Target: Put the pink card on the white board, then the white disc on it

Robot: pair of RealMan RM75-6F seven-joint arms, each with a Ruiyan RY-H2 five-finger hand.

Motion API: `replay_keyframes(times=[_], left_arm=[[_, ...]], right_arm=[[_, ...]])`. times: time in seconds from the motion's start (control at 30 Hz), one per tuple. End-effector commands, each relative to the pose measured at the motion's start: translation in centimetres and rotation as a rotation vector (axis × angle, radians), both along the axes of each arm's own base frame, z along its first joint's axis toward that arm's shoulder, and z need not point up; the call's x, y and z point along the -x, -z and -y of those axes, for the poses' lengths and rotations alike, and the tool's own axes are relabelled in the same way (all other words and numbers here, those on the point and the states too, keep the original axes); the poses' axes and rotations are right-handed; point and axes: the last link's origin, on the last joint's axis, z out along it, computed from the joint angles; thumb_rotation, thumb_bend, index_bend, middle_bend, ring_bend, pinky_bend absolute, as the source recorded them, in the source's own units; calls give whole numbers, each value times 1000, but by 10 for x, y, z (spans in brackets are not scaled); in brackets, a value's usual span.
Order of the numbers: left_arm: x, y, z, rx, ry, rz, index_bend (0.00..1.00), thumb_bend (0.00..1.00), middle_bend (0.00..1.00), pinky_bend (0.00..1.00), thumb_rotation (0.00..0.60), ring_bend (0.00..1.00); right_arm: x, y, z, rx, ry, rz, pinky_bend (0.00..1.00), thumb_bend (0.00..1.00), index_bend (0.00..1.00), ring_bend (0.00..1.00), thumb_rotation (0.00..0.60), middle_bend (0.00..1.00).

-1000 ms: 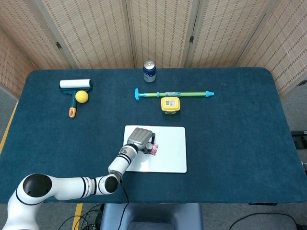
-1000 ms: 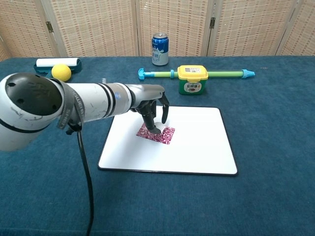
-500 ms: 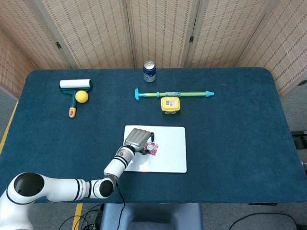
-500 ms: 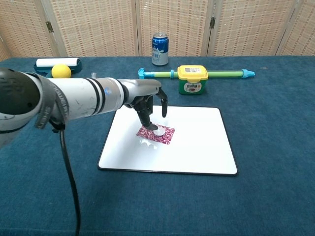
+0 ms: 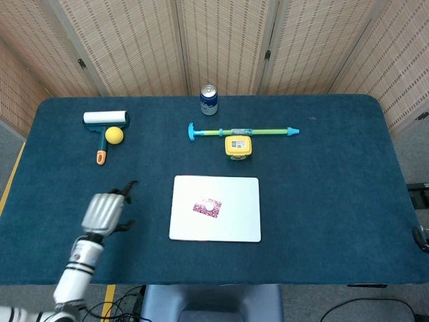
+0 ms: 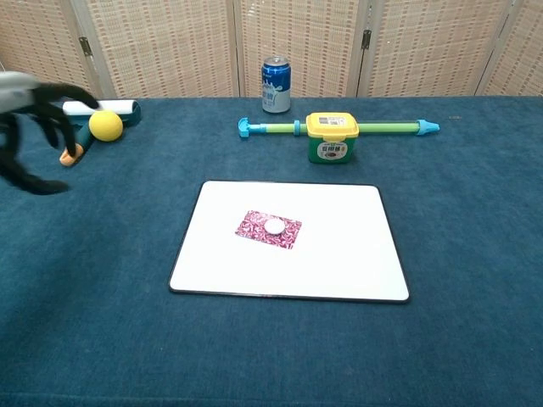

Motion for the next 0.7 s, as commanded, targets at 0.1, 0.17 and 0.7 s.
replay_keyframes(times=[0.1, 0.17, 0.7], left_arm=[[104, -71, 93, -300, -63, -59, 39, 259, 55, 265, 600, 38], [119, -75, 106, -343, -49, -57, 42, 259, 54, 257, 600, 38], [145, -85, 125, -378, -159, -83, 40, 259, 34, 253, 600, 21]], right_arm=[[-27, 51, 12, -80, 0, -169, 0, 323, 0, 0, 600, 0], [-31, 64, 17, -92, 17, -222, 0, 323, 0, 0, 600, 0], [-48, 101, 22, -122, 15, -325, 0, 324, 0, 0, 600, 0]])
